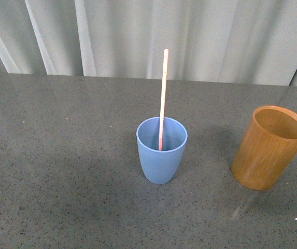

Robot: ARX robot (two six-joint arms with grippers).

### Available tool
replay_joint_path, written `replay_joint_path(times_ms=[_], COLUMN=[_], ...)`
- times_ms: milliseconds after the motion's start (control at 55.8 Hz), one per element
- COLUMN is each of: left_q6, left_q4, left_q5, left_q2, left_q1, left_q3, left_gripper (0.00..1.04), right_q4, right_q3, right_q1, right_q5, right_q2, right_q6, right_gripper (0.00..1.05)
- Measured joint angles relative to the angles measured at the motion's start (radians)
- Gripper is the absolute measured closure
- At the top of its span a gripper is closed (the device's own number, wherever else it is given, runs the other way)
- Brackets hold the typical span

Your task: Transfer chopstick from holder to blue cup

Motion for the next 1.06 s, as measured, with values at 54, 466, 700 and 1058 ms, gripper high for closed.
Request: replay_joint_path(times_ms=[54,466,700,1058], left_q6=[0.000,0.000,0.000,0.000], left_q4=[0.000,0.000,0.000,0.000], left_q5=[0.000,0.000,0.000,0.000], left_q2=[0.000,0.000,0.000,0.000], left_q1=[0.000,0.000,0.000,0.000], left_q3=[0.000,0.000,0.000,0.000], left_gripper=[0.07,0.07,0.07,0.07], right_q4=[0.000,0.000,0.000,0.000], right_q3=[0.000,0.000,0.000,0.000], right_q1=[0.000,0.000,0.000,0.000], right_q5=[0.000,0.000,0.000,0.000], right_q2=[0.000,0.000,0.000,0.000], right_q6=[0.000,0.003,0.003,0.003], right_gripper=[0.17,0.10,0.10,0.10])
